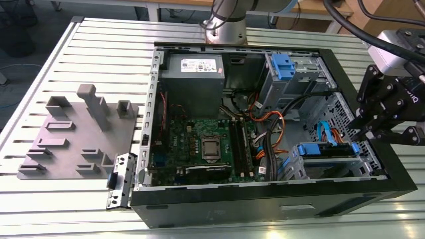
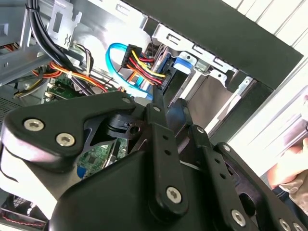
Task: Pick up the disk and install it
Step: 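Insert the second disk wire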
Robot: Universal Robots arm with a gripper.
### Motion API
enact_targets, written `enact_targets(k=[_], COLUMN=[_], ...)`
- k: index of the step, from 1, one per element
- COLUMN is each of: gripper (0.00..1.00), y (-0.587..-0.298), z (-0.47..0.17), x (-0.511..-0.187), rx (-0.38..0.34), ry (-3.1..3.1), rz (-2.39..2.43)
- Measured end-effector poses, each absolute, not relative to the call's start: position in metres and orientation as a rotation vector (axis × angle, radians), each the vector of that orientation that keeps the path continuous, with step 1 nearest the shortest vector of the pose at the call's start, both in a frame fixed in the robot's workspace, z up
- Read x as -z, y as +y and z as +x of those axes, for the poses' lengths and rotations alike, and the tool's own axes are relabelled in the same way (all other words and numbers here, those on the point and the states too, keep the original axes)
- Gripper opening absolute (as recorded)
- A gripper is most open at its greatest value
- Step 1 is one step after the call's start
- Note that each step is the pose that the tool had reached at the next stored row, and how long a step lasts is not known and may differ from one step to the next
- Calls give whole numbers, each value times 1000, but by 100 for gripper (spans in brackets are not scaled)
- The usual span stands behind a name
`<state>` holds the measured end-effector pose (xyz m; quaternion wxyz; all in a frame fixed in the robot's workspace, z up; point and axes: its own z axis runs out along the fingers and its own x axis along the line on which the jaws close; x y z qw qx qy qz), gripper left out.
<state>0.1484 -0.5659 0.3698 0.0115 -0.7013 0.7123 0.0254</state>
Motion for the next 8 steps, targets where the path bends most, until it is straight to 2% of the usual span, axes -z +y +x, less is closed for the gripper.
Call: enact_targets(k=[8], gripper=[30], y=[-566], z=[143], x=[-368], rx=[-79], ry=[2222], rz=[-2187])
